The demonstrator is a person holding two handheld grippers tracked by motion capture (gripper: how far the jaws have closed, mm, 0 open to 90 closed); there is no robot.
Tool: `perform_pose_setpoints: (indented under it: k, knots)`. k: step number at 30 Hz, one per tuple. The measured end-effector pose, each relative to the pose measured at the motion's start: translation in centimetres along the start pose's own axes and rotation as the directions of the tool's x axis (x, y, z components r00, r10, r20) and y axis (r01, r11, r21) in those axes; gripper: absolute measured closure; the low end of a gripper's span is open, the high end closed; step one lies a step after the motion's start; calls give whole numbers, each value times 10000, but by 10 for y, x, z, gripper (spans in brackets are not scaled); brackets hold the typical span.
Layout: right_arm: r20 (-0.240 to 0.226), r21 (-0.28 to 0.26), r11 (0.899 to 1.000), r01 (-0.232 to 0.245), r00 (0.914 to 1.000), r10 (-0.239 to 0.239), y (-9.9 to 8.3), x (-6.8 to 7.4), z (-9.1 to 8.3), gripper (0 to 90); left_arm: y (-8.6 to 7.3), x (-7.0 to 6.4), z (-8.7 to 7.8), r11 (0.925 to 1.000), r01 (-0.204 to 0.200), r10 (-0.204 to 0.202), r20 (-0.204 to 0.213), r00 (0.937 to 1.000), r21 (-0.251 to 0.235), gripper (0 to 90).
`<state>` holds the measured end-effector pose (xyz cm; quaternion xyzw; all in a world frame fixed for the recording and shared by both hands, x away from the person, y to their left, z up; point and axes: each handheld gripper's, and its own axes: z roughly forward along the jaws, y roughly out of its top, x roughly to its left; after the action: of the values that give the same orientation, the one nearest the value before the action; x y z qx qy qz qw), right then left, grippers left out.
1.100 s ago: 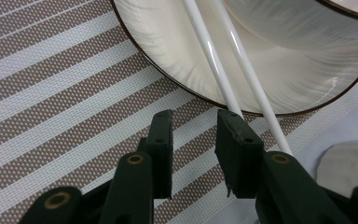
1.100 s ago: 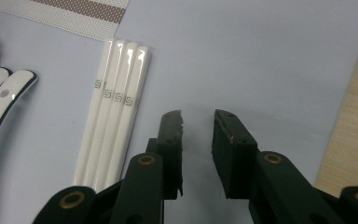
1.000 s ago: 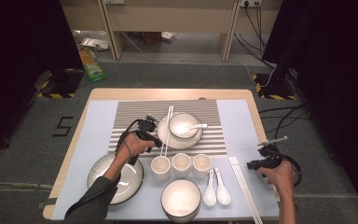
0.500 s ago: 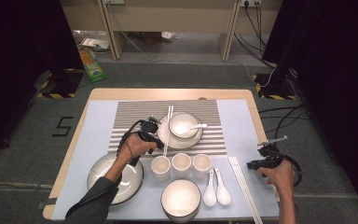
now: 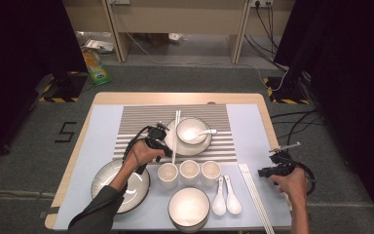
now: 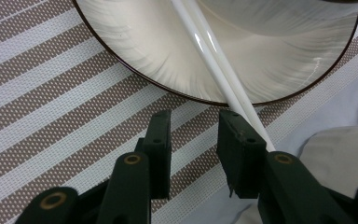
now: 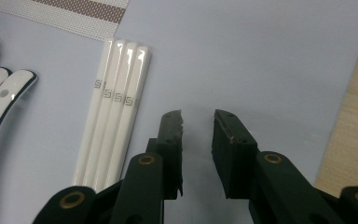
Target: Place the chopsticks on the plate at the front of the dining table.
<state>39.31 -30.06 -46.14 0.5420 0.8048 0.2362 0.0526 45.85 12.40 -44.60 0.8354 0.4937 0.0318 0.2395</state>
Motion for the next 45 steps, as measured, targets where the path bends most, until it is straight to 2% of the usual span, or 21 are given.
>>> perform_pose_setpoints:
  k: [10, 22, 29, 33, 45]
  knots:
    - [5, -10, 10000, 21, 10000, -21, 0, 0, 0, 724, -1, 0, 1, 10000, -12, 12, -31, 10000, -26, 644]
    - [2, -31, 10000, 8, 10000, -8, 0, 0, 0, 724, -4, 1, -16, 9994, -132, 133, 47, 9999, -326, 609]
    - [8, -119, 9999, 17, 10000, -17, -2, 0, 0, 725, -9, 0, -31, 9980, -335, 346, 191, 9992, -528, 515]
    - [163, -93, 9999, 135, 9998, -134, -2, 2, 0, 723, -13, -1, -40, 9969, -467, 482, 218, 9986, -630, 462]
    - [360, -3, 9995, 315, 9989, -315, -1, 6, 1, 699, -24, -1, -58, 9938, -851, 882, 418, 9952, -711, 362]
